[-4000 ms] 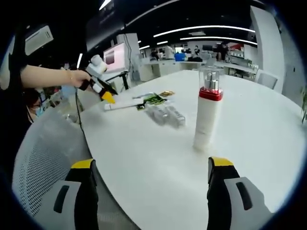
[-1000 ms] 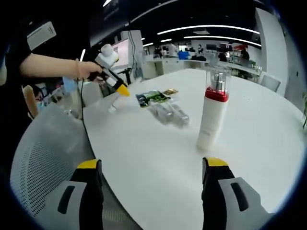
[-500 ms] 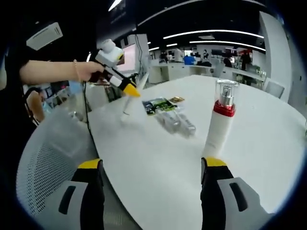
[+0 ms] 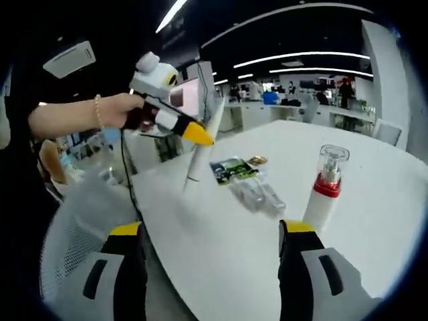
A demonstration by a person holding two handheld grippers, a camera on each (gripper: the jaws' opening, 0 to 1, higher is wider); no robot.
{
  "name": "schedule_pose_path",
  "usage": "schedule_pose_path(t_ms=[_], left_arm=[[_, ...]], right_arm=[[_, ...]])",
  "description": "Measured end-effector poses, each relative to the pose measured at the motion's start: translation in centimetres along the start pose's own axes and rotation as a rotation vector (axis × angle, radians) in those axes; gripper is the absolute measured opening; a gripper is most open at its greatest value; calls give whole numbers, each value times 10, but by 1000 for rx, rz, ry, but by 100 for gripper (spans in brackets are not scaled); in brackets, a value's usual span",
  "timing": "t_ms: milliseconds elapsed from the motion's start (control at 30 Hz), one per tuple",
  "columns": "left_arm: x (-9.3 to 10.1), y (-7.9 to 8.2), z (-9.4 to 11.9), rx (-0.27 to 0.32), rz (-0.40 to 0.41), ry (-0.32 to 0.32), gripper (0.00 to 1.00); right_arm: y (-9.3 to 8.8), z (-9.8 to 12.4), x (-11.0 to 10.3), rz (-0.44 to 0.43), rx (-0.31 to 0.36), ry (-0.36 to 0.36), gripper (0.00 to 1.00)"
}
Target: Arrange the skincare products in the storage area until every visible bottle or jar stands upright without overlapping.
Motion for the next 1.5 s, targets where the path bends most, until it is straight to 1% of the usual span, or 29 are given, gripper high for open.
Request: schedule_pose_path(t_ms=[33,67,100,167,200,233,267,333,367,400,433,500,533,600,700,767,833,900,933,1000,1200,1300,1367,1400,1433,1467,1500], left_arm=[[7,4,4,9,1,-6,36],[13,6,8,16,-1,-15,36],[19,10,11,24,-5,-28,36],[27,14,15,36,-22,-33,36],[29,14,16,38,-28,-34,36],[34,16,19,43,-46,-35,36],[36,16,19,47,-58,-35,36],[46,19,24,54,-85,-39,36],[52,20,26,59,-93,-43,36],[55,20,28,60,-94,-46,36],[62,22,31,66,-95,-54,36],[73,25,36,87,-85,-70,36],[81,27,40,95,-79,-84,36],[93,29,44,104,-78,-99,36],[103,31,46,109,-107,-105,36],[106,31,48,114,-151,-98,36],[107,32,48,116,-211,-71,36],[106,32,48,121,-266,-47,36],[106,31,48,118,-275,-43,36],[110,30,48,116,-282,-44,36],[121,30,42,115,-272,-63,36],[128,32,39,121,-265,-66,36],[133,34,39,127,-268,-65,36],[134,34,38,128,-271,-64,36],[135,35,37,131,-276,-63,36],[137,35,36,130,-281,-63,36],[138,33,34,127,-286,-63,36]], right_arm=[[10,1,3,-20,42,-11,77],[17,2,4,-47,71,-14,75],[27,4,6,-85,122,-17,72],[45,8,11,-133,214,-27,69],[51,10,12,-145,237,-30,68],[61,11,12,-165,274,-30,67],[64,11,12,-173,286,-28,66],[74,10,9,-217,326,-13,63],[80,10,7,-252,357,-9,62],[83,9,7,-283,380,-7,61],[87,7,5,-320,416,6,61],[92,3,0,-353,443,26,60],[93,1,-1,-346,436,25,59],[94,-4,-3,-361,430,32,55],[98,-5,-3,-388,450,45,50],[98,-4,1,-408,453,35,49],[97,-3,2,-420,440,24,47],[95,-4,1,-426,416,26,44],[90,-6,-1,-447,381,33,41],[87,-8,-1,-449,361,27,36],[89,-10,-3,-468,348,28,33],[86,-6,1,-473,333,9,27],[82,-2,5,-489,324,-5,20],[79,0,10,-493,316,-25,19],[80,0,9,-494,318,-15,18],[76,1,11,-516,304,-24,18],[73,2,12,-516,283,-30,17]])
Point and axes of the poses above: the point that each gripper's makers call its tool centre point, and the gripper's own axes: z roughly backward along the fingers, x roughly to its right, y roughly out of its top, the point moved 1 cm from there along z, roughly backward along the fingers, and after that the axes turned 14 degrees about y, right-handed, at the moved point
